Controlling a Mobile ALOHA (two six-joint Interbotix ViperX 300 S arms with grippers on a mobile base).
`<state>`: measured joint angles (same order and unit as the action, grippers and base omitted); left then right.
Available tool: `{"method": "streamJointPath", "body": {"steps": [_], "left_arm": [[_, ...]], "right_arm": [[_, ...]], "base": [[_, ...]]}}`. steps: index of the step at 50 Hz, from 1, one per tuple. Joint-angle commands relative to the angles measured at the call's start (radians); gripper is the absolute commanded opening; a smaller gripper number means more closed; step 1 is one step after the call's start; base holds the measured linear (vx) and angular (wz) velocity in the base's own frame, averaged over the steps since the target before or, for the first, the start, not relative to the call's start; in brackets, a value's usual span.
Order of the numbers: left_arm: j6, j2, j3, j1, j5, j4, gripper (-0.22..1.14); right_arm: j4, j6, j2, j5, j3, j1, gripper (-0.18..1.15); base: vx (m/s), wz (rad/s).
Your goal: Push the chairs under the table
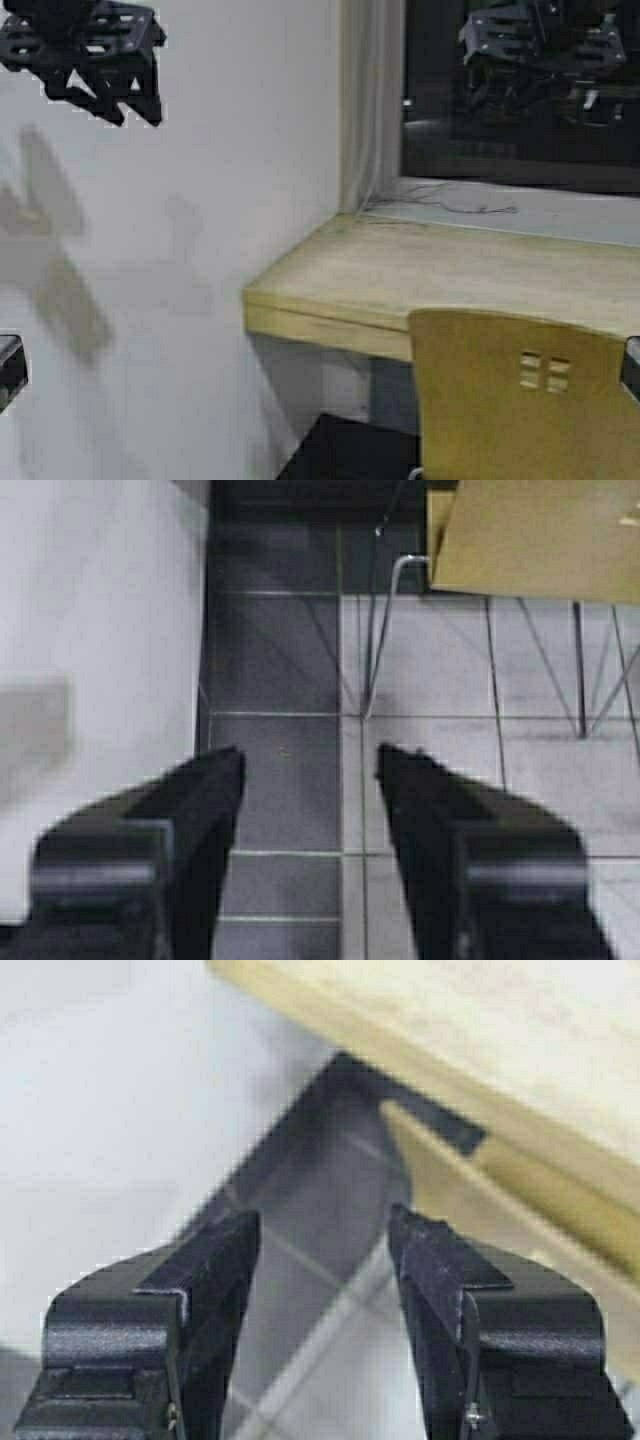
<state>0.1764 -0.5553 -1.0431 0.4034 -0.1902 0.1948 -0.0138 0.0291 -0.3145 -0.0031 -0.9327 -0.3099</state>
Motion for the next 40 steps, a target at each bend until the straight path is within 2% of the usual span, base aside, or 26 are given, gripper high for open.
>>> {"method": "streamJointPath", "body": {"steps": [1, 16, 40], "left_arm": [[-0.011, -0.006, 0.025, 0.002, 0.011, 0.006, 0.81], [-0.023, 0.0, 0.023, 0.002, 0.011, 0.006, 0.81], [-0.046, -0.014, 0.011, 0.002, -0.012, 0.006, 0.81]], "right_arm": [[-0.002, 0.002, -0.005, 0.003, 0.035, -0.003, 0.8], [-0.012, 0.066, 0.005, 0.028, 0.072, -0.003, 0.8], [-0.009, 0.074, -0.011, 0.035, 0.081, 0.034, 0.8]], "base": [[-0.27, 0.21], [-0.26, 0.17], [-0.32, 0.2]]}}
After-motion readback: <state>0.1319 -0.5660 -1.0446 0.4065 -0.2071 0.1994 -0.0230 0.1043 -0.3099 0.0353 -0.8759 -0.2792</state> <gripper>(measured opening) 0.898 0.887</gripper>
